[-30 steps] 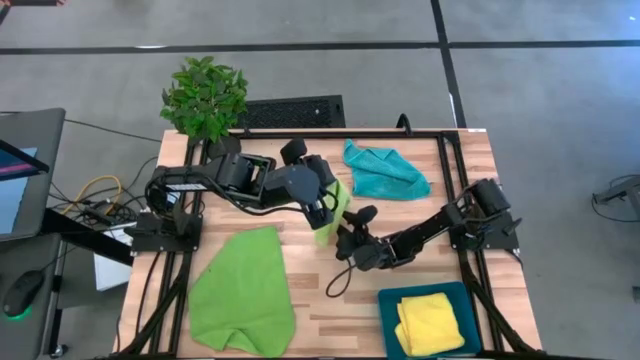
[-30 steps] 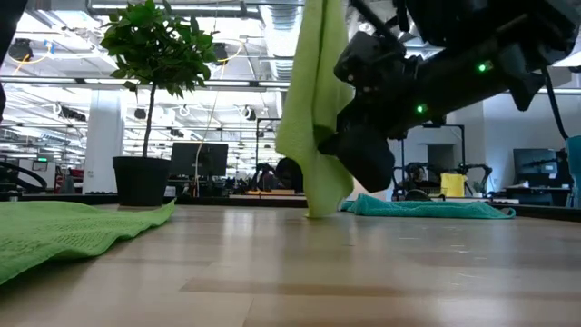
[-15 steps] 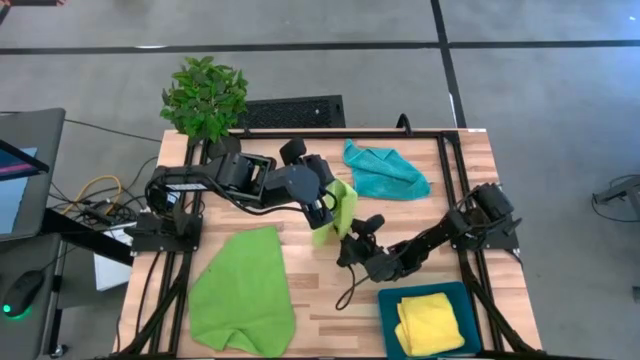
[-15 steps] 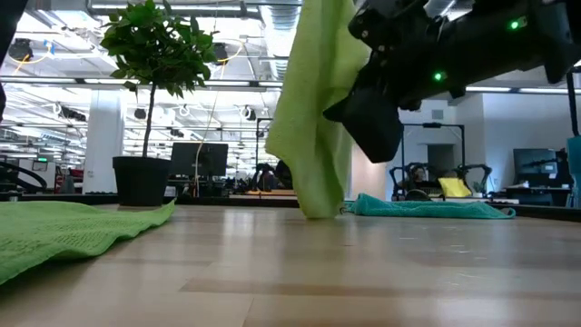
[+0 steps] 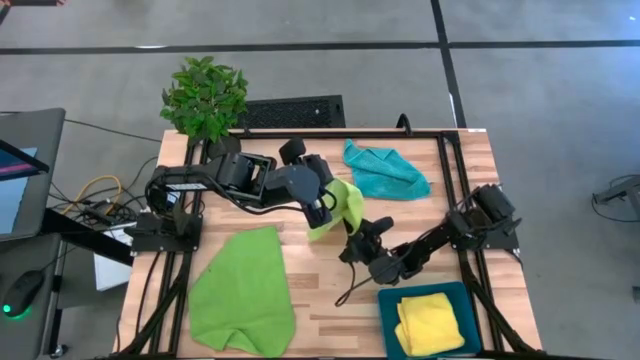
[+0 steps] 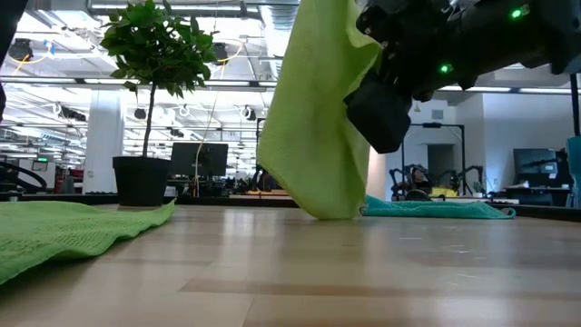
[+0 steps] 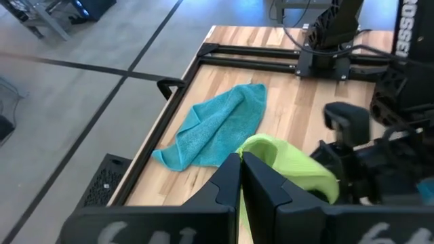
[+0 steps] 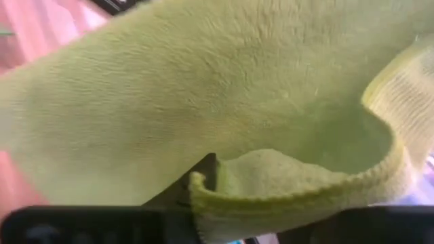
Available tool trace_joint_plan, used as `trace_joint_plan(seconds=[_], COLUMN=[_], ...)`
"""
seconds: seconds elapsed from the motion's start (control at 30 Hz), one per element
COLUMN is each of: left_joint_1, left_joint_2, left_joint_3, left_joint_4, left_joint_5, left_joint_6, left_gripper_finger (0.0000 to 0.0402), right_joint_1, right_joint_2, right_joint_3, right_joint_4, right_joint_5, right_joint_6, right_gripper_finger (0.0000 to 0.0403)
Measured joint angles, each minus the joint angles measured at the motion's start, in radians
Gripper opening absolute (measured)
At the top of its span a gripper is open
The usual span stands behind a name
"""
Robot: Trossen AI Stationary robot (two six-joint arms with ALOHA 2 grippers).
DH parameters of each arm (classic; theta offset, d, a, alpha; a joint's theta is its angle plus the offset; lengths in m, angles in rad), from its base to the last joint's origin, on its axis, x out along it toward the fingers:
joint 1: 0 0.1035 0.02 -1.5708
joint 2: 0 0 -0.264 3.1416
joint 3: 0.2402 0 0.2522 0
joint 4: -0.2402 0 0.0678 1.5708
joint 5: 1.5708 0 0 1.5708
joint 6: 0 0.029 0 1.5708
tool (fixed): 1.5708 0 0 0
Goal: Fold microfiber towels
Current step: Fold the light green towel
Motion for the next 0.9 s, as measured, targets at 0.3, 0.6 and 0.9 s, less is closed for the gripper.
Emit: trace_joint_plan(seconds=[0.3, 0.6, 0.9], left_joint_1=[0.001, 0.001, 0.001], left_joint_2=[0.000, 0.000, 0.000], left_joint_3=[0.000, 0.000, 0.000], left_joint_4=[-0.020, -0.057, -0.056], left_joint_5=[-0.001, -0.001, -0.001], left_joint_6=[-0.001, -0.026, -0.027], left_gripper_finger=[0.0000, 0.0000, 0.0000], right_joint_1=[0.104, 0.184, 0.203], right_joint_2=[0.000, 0.000, 0.000], right_joint_3=[0.000, 0.000, 0.000], right_joint_4=[0.028, 0.113, 0.129], right_joint_5=[0.022, 0.081, 0.080], right_joint_6=[-0.045, -0.106, -0.111], right_gripper_finger=[0.0058, 0.0024, 0.0050])
